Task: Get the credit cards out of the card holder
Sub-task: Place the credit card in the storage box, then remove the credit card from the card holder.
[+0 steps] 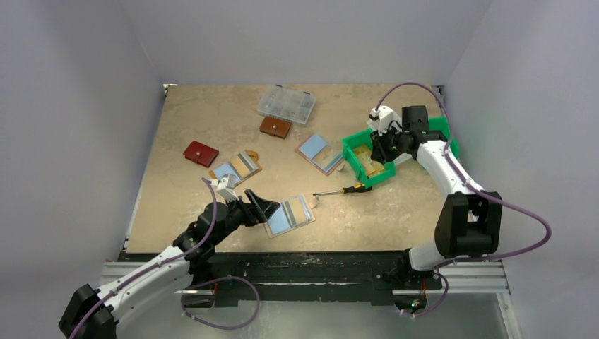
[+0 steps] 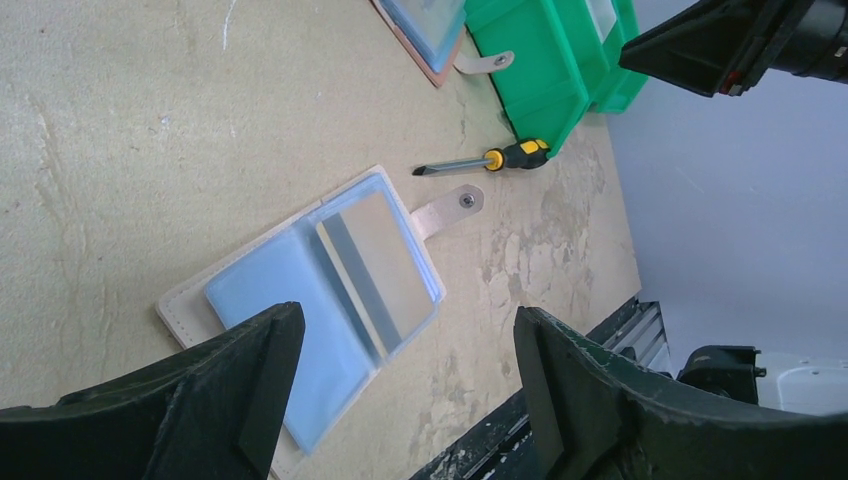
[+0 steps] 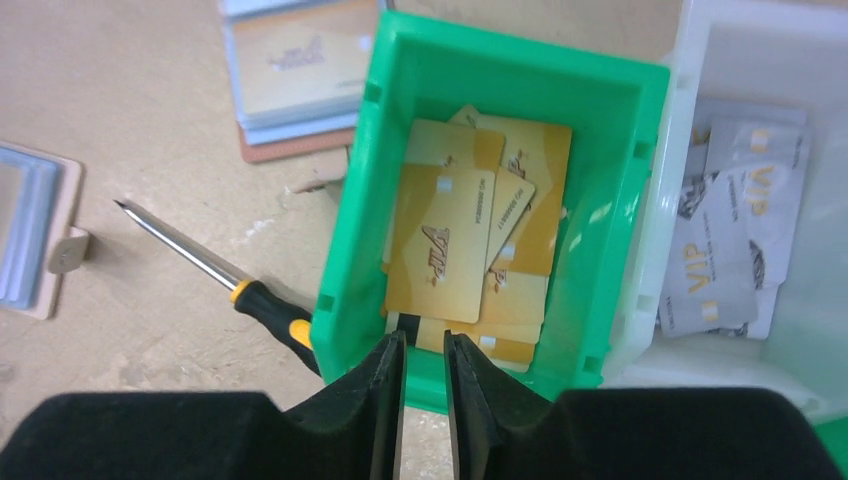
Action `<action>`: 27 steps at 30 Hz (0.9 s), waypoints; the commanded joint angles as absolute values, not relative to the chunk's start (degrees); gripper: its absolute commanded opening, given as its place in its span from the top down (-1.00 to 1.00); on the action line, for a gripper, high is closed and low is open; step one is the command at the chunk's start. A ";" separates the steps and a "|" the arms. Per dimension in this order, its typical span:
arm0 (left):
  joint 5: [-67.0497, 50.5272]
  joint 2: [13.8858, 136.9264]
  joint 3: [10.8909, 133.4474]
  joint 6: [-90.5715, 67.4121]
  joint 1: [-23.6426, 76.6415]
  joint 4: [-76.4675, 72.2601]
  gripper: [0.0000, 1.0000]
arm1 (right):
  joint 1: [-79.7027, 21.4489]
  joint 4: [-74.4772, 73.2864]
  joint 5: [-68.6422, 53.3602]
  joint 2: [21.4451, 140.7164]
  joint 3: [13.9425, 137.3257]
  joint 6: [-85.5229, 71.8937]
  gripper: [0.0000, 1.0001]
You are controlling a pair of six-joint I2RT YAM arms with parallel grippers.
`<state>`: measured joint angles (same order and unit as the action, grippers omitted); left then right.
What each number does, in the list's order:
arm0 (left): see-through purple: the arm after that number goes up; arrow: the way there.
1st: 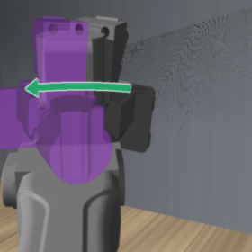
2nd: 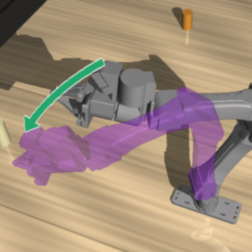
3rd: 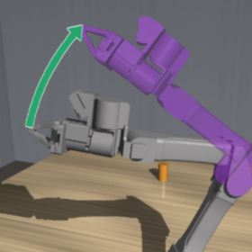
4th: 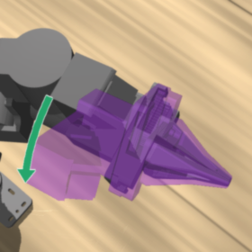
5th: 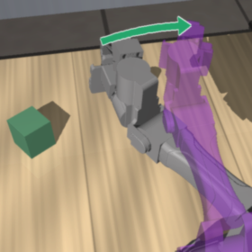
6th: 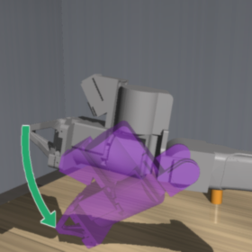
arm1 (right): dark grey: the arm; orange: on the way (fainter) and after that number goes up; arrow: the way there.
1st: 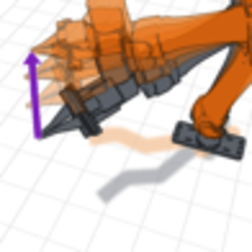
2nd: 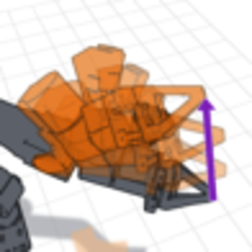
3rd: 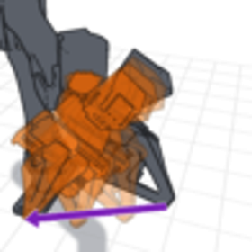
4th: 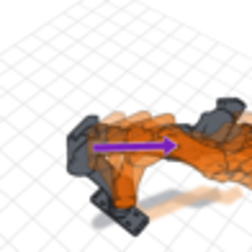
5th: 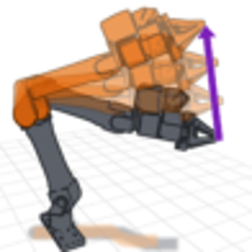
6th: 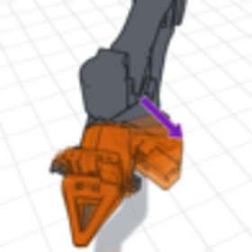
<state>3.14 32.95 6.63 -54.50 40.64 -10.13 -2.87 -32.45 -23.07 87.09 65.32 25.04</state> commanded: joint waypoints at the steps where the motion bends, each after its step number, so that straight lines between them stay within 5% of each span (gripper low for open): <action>1: 0.99 35.03 5.59 -55.42 40.72 -15.86 -0.64 | -2.83 -31.56 -30.14 82.50 64.71 27.41 0.40; 13: -4.69 49.25 7.14 -55.86 40.73 -25.82 -0.56 | -5.22 -32.14 -53.08 80.12 61.23 29.16 0.33; 27: -2.44 59.88 11.24 -55.93 44.36 -27.41 -0.37 | -23.66 -14.19 -57.24 87.91 54.63 5.43 0.33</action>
<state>-4.05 58.33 8.38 -55.96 42.81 -23.73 -21.12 -21.89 -55.11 86.46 55.81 14.92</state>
